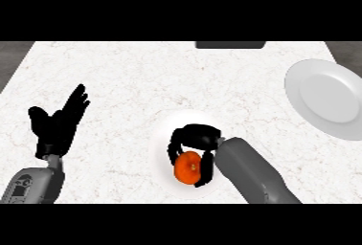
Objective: Pick the squash from the plate and place it in the plate
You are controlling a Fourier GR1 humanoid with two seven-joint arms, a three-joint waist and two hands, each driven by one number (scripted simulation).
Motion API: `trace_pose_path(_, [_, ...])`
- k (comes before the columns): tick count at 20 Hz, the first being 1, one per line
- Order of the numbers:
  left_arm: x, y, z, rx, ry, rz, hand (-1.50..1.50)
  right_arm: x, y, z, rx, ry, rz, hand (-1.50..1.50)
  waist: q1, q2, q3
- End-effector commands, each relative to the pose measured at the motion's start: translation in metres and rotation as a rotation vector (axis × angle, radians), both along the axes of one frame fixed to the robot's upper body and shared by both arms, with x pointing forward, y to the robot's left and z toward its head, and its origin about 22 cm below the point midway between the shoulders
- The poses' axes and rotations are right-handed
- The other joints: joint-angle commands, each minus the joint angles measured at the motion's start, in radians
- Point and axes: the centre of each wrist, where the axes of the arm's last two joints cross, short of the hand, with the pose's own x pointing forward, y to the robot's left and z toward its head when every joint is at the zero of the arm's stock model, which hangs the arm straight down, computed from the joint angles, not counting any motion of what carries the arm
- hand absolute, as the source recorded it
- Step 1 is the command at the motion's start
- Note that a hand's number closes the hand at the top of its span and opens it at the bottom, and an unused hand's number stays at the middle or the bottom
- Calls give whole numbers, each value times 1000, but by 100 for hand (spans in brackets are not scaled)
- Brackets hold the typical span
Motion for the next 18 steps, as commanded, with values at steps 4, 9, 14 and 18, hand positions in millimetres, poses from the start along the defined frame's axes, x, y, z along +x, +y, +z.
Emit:
trace_pose_path(4, [-6,9,1,9,10,29,0,39,-94,8,-201,-27,-697,150,-33,-3,-2])
trace_pose_path(9, [-4,2,7,26,-6,-7,0,72,-98,56,-272,-262,-1100,150,-4,-2,-1])
trace_pose_path(14, [-2,-7,0,-3,11,11,0,86,-104,98,-139,-604,-1352,150,-20,-2,-1])
trace_pose_path(18, [-15,2,-15,7,22,28,0,93,-104,127,-101,-791,-1533,150,-20,-6,-2])
